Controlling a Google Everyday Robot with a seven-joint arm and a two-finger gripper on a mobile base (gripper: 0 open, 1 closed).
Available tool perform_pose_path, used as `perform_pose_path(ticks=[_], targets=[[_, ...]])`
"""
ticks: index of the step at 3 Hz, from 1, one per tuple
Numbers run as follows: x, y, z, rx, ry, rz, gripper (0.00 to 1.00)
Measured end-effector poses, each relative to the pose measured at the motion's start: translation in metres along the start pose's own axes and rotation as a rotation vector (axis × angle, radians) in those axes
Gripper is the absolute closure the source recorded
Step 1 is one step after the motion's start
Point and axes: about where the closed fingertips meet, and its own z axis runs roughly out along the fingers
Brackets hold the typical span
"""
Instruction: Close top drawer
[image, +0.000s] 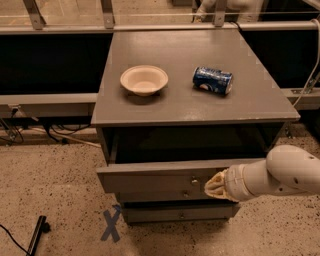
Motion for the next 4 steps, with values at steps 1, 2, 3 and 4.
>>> perform_pose_path(ticks=[1, 2, 3, 4], targets=[[-0.001, -0.002, 0.002, 0.017, 0.001, -0.002, 1.00], [0.001, -0.015, 0.010, 0.079, 0.052, -0.053, 1.00], [0.015, -0.043, 0.015, 0.177, 0.095, -0.096, 1.00], [0.015, -0.043, 0.015, 0.177, 0.095, -0.096, 1.00]])
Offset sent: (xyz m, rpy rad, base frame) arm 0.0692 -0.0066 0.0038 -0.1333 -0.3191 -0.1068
